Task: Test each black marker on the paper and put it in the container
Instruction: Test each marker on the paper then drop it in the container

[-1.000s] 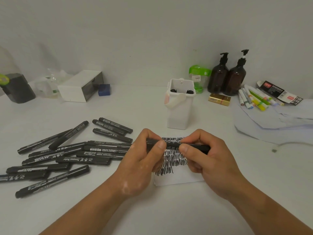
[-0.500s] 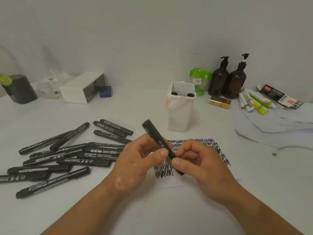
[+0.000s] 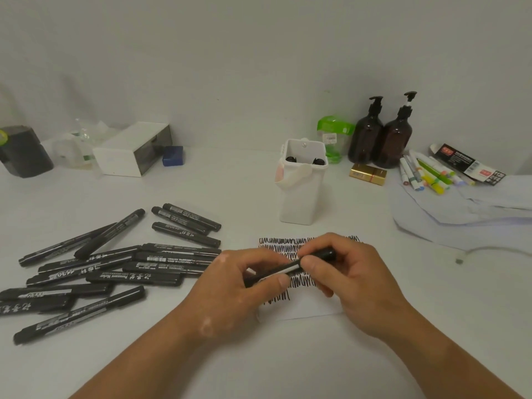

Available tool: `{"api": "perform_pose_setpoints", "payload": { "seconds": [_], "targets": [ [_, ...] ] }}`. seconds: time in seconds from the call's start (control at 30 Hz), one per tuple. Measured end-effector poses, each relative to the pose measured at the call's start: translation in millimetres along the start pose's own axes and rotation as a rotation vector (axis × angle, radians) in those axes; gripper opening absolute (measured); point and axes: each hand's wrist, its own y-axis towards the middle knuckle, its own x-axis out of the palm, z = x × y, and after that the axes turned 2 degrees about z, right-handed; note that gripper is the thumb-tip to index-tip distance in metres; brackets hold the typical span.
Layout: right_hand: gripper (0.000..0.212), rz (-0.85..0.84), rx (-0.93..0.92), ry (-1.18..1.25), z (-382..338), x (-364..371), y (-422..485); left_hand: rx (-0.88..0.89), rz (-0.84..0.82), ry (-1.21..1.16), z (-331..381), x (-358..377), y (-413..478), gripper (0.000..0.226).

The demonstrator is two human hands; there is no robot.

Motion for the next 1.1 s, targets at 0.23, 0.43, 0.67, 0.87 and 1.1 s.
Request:
{"api": "perform_pose_setpoints", "payload": {
  "seconds": [0.23,0.43,0.67,0.87,1.1],
  "targets": [
    [0.012,0.394,0.136,0.253,13,-50,12,-0.072,0.136,-0.036,-6,-9,4,0.008],
    [0.021,0.669,0.077,0.205,-22,-71,30,-0.091,0.168,-0.092,-4,-9,3,0.017],
    [0.015,0.588,-0.275,-0.455,-118,-78,110,-0.111,0.176,-0.089,-3,-10,2,0.008],
    [0.015,0.293,-0.185,-0.926,-123,-56,166,-0.116,0.173,-0.086,-3,-13,3,0.010],
    [0.016,-0.012,-0.007,-1.189,-83,-36,185,-0.103,0.180,-0.110,-5,-16,4,0.010]
  ]
}}
